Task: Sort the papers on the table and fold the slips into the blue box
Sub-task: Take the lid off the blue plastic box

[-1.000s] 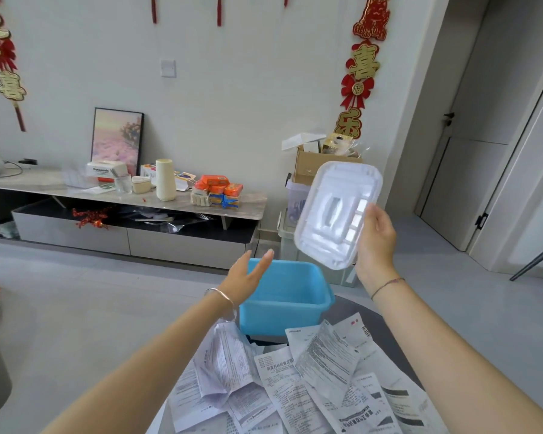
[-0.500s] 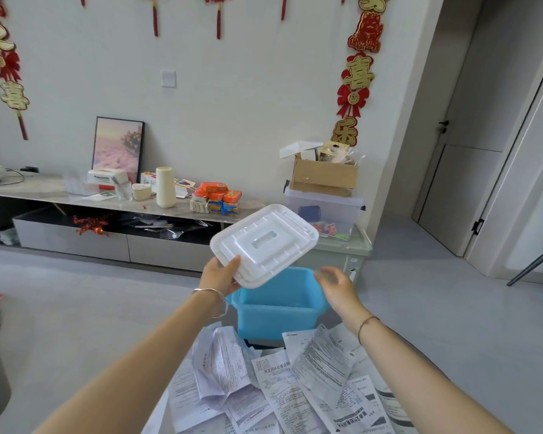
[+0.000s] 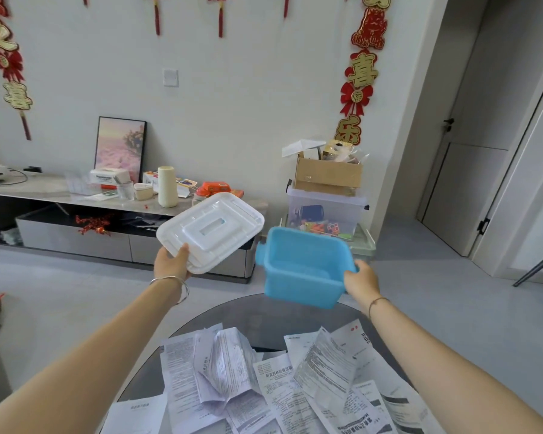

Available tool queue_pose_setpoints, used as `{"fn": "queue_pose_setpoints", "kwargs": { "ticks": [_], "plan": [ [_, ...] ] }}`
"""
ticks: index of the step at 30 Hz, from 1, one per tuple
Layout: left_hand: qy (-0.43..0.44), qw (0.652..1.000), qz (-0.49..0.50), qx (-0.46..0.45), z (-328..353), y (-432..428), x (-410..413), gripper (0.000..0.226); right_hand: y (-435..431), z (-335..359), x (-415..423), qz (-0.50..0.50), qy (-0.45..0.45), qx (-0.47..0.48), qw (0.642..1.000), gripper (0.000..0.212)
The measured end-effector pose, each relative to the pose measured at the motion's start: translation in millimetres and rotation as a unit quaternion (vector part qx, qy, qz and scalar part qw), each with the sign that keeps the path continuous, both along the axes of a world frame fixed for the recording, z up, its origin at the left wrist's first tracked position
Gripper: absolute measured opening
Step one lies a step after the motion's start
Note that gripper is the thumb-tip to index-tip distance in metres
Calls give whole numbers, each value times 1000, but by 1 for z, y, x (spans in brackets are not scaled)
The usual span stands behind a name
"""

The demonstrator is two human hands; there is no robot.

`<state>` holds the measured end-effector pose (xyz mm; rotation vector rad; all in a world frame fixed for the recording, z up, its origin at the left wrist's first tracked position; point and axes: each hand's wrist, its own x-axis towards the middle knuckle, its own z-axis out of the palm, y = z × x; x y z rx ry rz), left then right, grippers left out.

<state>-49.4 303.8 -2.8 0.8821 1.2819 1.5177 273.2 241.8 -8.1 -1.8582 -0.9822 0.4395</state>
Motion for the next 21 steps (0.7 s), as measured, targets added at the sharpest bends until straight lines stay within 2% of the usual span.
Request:
{"fn": "queue_pose_setpoints", "kwargs": {
  "ticks": [5, 9, 13, 15, 17, 21],
  "plan": [
    [37, 998, -17, -43, -18, 14, 13, 32, -6, 27, 43, -80, 38, 93, 992, 30],
    [144, 980, -92, -99, -46, 16, 36, 30, -12, 36, 58, -68, 100, 124, 985, 27],
    [213, 938, -235, -141, -69, 6, 68, 38, -16, 34, 45, -16, 121, 96, 988, 23],
    [321, 893, -287, -129, -77, 1, 77, 41, -16, 28, 33, 10, 118, 72, 990, 22],
    [380, 867, -296, -127, -87, -1, 78, 41, -16, 18, 23, 29, 126, 49, 990, 24],
    [400, 855, -297, -147, -88, -4, 75, 27, -18, -8, 9, 47, 110, 0, 993, 24]
  ]
}}
